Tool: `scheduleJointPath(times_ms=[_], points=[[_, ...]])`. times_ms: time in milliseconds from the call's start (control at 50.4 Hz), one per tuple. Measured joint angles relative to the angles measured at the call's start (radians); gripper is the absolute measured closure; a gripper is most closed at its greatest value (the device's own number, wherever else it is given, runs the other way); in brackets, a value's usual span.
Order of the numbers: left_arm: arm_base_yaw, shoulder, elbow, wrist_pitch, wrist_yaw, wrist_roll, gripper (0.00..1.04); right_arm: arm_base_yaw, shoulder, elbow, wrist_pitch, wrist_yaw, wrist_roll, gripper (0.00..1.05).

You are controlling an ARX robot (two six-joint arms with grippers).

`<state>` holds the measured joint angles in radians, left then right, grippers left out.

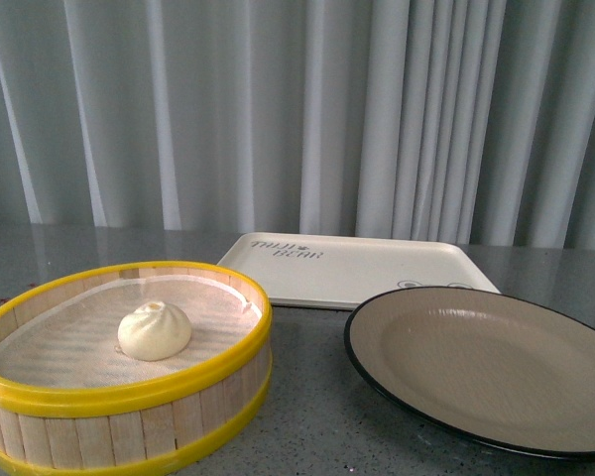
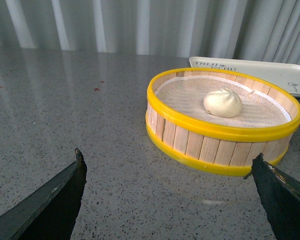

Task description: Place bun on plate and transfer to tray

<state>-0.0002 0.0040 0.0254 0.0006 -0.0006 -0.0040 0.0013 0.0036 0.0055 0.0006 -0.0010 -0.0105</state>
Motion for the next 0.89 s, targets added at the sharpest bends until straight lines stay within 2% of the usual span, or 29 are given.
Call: scheduleJointPath(times_ms=[793, 833, 853, 892], points=[[0.0, 0.0, 0.0, 0.0, 0.0, 0.0, 0.07, 0.0, 0.0, 0.0, 0.0, 0.0, 0.0, 0.09], [0.022, 0.024, 0.013, -0.046, 0.075, -0.051, 0.07, 0.0, 0.0, 0.0, 0.0, 0.0, 0.0, 0.09], [0.044, 0.061, 0.029, -0.084, 0.149, -0.111, 0.07, 0.0, 0.0, 0.0, 0.0, 0.0, 0.0, 0.09], [0.066, 0.146, 0.042, -0.065, 0.238, -0.235, 0.07, 0.0, 0.0, 0.0, 0.0, -0.002, 0.0, 0.09]])
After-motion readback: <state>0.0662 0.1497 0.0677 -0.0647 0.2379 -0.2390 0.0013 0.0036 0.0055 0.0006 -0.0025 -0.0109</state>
